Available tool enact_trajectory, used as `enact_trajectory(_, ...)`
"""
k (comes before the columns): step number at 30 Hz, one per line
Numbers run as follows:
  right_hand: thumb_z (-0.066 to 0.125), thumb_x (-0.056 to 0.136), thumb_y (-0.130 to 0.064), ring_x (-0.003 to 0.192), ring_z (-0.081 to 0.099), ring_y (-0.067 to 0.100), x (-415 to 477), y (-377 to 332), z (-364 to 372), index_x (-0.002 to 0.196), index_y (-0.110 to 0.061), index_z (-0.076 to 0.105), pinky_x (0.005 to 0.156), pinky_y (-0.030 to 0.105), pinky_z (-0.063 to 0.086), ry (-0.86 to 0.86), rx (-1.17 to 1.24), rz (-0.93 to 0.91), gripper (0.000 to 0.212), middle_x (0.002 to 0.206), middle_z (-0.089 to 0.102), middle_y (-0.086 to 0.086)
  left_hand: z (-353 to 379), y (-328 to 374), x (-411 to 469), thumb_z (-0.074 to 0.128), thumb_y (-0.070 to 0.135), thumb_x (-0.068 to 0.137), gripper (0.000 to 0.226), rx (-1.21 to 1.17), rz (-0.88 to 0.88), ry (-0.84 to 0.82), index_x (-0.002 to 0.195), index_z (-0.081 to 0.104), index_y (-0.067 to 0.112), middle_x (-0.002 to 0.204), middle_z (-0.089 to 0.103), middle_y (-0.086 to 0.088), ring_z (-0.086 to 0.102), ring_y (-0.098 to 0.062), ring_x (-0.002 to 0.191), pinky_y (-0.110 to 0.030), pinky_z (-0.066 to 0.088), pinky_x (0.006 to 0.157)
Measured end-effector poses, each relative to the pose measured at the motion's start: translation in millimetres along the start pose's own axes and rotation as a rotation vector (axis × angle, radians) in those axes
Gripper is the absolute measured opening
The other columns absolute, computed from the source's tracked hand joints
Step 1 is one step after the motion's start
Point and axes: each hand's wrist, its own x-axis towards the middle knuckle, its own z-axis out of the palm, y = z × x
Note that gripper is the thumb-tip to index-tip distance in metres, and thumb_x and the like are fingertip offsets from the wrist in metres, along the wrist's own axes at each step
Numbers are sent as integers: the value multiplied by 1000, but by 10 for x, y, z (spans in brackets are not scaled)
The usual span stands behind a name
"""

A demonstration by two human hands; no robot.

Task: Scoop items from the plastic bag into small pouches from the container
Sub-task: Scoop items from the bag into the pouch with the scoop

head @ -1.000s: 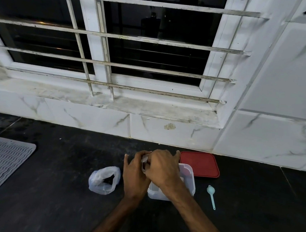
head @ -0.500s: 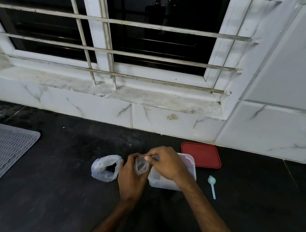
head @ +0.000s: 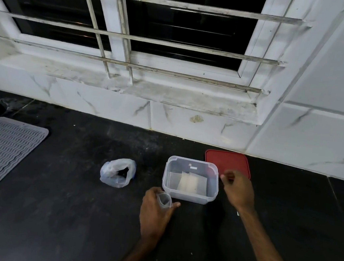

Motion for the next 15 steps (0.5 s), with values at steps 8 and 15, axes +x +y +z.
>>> enact_trajectory(8, 69, 87, -36, 118, 50, 35, 120, 602, 150, 130, -9, 48, 92, 43, 46, -128, -345, 200, 55, 130, 50, 16, 175, -19, -5, 90, 47, 57, 90, 1, -22, -3, 128, 37, 31, 122, 46, 13, 51, -4, 108, -25, 50, 91)
enact_trajectory(15, 72, 85, -23, 112, 52, 38, 189, 825, 275, 123, -4, 50, 89, 43, 47, -109, -350, 187, 48, 128, 45, 20, 161, -73, -66, 87, 53, 57, 97, 42, 8, -37, 134, 31, 34, 135, 46, 6, 51, -10, 120, -35, 52, 99)
